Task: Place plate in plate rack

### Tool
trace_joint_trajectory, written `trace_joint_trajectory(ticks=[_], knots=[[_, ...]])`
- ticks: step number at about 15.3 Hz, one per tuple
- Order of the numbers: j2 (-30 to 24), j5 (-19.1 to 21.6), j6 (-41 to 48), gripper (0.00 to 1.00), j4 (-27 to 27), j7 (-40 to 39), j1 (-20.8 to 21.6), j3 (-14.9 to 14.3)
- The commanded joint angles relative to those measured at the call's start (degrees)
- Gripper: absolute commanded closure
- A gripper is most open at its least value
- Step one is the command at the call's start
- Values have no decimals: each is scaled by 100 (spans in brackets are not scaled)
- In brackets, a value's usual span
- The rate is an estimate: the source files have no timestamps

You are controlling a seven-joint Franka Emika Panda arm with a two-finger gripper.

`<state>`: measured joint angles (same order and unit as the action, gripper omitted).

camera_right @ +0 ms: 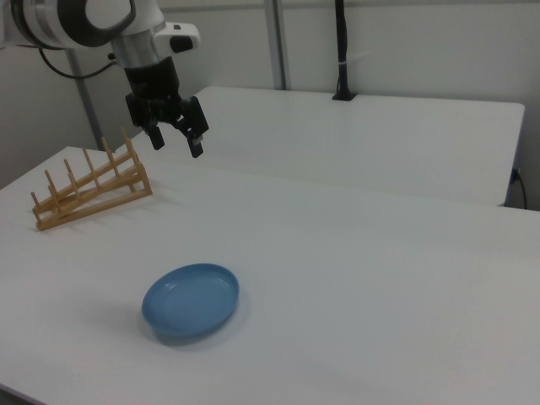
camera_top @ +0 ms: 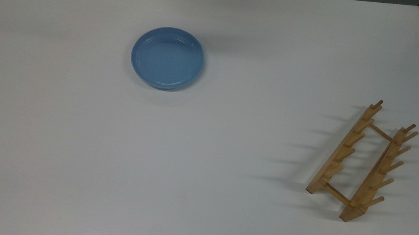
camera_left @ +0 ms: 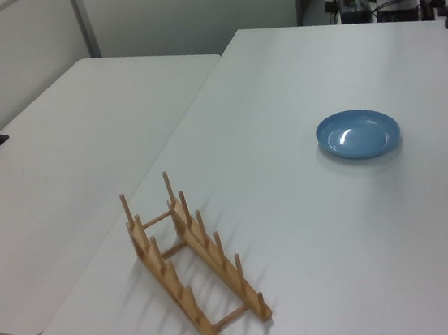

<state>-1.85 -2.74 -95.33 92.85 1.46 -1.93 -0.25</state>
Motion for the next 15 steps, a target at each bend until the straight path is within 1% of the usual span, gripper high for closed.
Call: trace_joint_trajectory(ticks=[1,15], knots=[[1,125,-12,0,14,-76,114,-64],[1,125,102,0,-4,-50,106,-55]])
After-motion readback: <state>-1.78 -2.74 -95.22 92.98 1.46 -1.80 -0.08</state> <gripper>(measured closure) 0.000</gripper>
